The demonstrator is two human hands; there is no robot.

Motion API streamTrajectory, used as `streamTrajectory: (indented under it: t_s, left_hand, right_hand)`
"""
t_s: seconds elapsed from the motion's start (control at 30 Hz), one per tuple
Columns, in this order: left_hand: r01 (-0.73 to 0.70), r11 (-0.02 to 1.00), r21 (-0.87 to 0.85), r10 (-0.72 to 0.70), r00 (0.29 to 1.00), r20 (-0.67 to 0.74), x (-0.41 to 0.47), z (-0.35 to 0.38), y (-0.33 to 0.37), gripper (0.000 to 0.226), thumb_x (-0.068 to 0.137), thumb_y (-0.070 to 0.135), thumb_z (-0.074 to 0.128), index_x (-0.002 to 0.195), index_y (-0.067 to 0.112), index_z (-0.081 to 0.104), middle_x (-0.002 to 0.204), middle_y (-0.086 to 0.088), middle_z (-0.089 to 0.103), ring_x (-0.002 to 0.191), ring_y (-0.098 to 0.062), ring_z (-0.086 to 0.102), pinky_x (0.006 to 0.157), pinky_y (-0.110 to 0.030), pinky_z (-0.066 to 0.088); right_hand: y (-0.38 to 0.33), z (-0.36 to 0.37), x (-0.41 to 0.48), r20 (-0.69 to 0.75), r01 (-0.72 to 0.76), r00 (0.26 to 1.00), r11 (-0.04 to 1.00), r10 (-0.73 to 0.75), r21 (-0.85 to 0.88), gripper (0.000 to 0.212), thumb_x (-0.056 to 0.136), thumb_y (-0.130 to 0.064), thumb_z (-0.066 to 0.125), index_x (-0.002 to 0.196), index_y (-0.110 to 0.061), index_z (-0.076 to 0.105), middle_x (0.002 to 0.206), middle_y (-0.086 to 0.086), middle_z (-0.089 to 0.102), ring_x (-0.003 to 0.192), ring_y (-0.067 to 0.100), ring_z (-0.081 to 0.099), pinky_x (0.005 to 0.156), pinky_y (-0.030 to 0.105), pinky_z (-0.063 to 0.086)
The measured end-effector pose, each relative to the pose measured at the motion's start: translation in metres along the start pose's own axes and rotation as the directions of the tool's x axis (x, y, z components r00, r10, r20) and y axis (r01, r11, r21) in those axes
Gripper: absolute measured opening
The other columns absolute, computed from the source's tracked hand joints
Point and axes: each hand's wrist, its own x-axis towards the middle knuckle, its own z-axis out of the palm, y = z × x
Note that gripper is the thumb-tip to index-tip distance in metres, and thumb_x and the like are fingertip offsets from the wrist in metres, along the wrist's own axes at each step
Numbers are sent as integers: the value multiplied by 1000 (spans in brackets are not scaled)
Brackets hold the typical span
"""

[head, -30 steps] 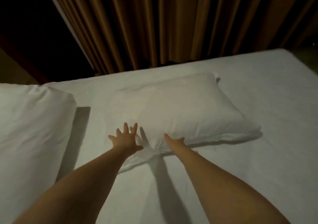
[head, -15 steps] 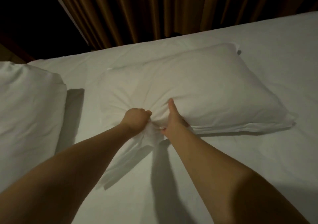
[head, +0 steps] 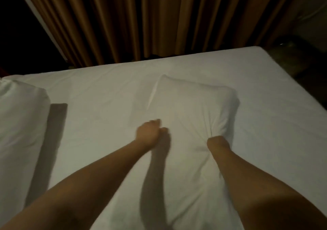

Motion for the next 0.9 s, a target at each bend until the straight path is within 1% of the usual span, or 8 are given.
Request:
streamTrajectory:
  t_s: [0.1, 0.17, 0.2, 0.3, 0.4, 0.5, 0.63, 0.9]
  left_hand:
    - [394, 911, -123, -358, 903, 238, 13, 29, -71, 59, 90, 42, 59, 138, 16, 36, 133, -19, 50, 124, -31, 49, 99, -37, 43]
    - [390, 916, -96, -306, 833, 460, 0, 51, -86, 82, 83, 12, 73, 147, 9, 23, 139, -29, 36, 135, -30, 36, 109, -34, 35]
    - [342, 939, -27, -275, 796, 540, -14, 69, -87, 79, 87, 20, 69, 147, 6, 20, 143, -27, 33, 136, -32, 34, 110, -35, 33]
    - [474, 858, -200, -410, 865, 291, -32, 91, -70, 66, 91, 52, 52, 136, 4, 42, 136, -17, 51, 124, -34, 49, 100, -35, 39]
    - [439, 819, -370, -415, 898, 148, -26, 66, -55, 36, 98, 27, 46, 119, 2, 59, 125, -18, 60, 117, -33, 54, 95, -34, 40]
    - [336, 794, -507, -433, 898, -82, -26, 11, -37, 29, 97, 20, 42, 106, 2, 63, 112, -18, 65, 104, -34, 59, 85, -36, 44]
    - [185, 814, -550, -429, 830, -356, -43, -92, -15, 27, 94, 18, 45, 86, 3, 66, 86, -15, 66, 83, -31, 60, 66, -31, 39]
    - [98, 842, -531, -490, 554, -673, -160, -245, -96, 28, 94, 29, 47, 84, 16, 69, 81, 1, 68, 82, -23, 61, 71, -36, 48]
  right_hand:
    - [46, 10, 11, -13, -111, 992, 914, 126, 390, 69, 92, -23, 58, 147, -2, 22, 141, 21, 43, 124, 36, 47, 104, 40, 40]
    - [57, 17, 5, 75, -124, 992, 854, 100, 506, 101, 82, -36, 73, 152, -8, 6, 148, 18, 34, 131, 36, 41, 107, 41, 36]
    - [60, 21, 5, 91, -130, 991, 848, 96, 513, 109, 77, -40, 77, 152, -8, 5, 150, 17, 32, 133, 35, 39, 108, 41, 35]
    - [59, 30, 16, 51, -33, 999, 922, 15, 385, 87, 81, -40, 73, 145, -2, 29, 142, 18, 44, 126, 33, 48, 103, 38, 42]
    - [33, 17, 11, -64, 84, 996, 934, -65, 347, 48, 92, -25, 55, 131, 2, 46, 129, 22, 54, 116, 36, 55, 97, 40, 47]
    - [-8, -25, -17, -202, 168, 975, 904, -94, 393, 37, 92, -10, 44, 127, 3, 48, 124, 24, 56, 112, 39, 56, 96, 41, 46]
    - [-68, -83, -67, -315, 342, 923, 849, -222, 402, 43, 94, -9, 44, 135, 6, 44, 134, 25, 51, 121, 40, 50, 100, 37, 39]
    - [-195, -110, -239, -378, 633, 774, 641, -508, 435, 45, 97, -16, 44, 139, -2, 42, 132, 18, 53, 118, 36, 51, 97, 37, 41]
